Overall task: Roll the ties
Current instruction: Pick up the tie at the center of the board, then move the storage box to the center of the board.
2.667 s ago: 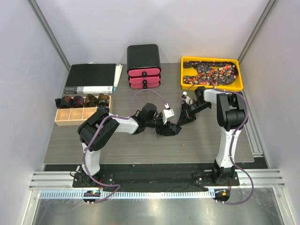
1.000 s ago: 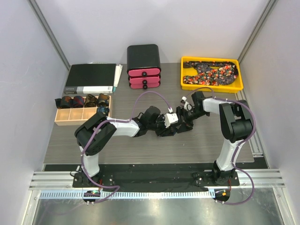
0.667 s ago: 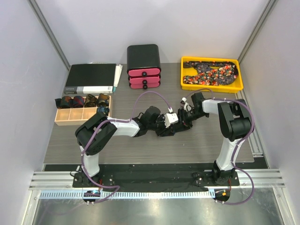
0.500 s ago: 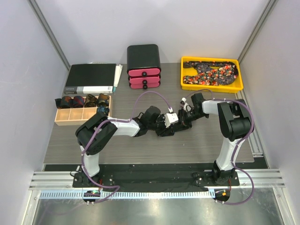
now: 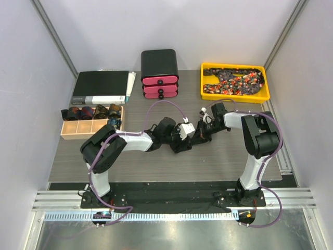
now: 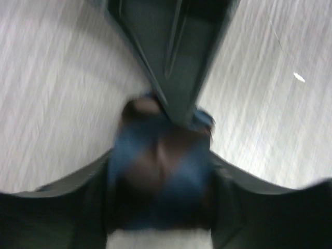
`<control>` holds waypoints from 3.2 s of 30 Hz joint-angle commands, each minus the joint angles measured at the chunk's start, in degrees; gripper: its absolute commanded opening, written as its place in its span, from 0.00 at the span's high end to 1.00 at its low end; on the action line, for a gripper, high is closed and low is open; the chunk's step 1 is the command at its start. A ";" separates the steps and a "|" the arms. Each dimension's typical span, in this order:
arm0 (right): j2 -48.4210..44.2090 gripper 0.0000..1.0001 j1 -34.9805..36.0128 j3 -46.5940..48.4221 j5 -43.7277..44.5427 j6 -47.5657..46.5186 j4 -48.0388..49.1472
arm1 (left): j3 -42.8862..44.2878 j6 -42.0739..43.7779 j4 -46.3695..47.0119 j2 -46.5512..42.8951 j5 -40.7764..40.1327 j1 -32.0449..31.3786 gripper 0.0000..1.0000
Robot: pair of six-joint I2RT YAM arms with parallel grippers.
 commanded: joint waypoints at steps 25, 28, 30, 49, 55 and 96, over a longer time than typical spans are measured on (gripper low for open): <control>-11.70 0.99 4.09 2.52 3.47 10.55 9.42 | -5.81 -34.21 -28.03 -34.32 5.91 24.67 0.00; -12.14 0.99 6.02 4.63 3.99 11.16 10.30 | -6.87 -34.67 -29.25 -39.16 4.16 29.31 0.00; -12.05 0.99 7.96 6.47 4.87 11.60 10.65 | -4.24 -31.61 -37.80 -40.84 -2.58 31.43 0.00; -6.78 0.99 15.96 17.29 7.77 13.80 12.94 | 15.28 10.60 -56.51 -16.50 -6.92 80.13 0.41; -7.66 0.99 15.96 17.64 8.21 12.66 11.27 | 14.93 8.85 -50.27 -10.09 -9.73 80.05 0.46; -19.69 0.99 1.30 13.42 9.79 2.82 -7.79 | -1.50 -20.31 -36.46 -22.02 -17.02 49.24 1.00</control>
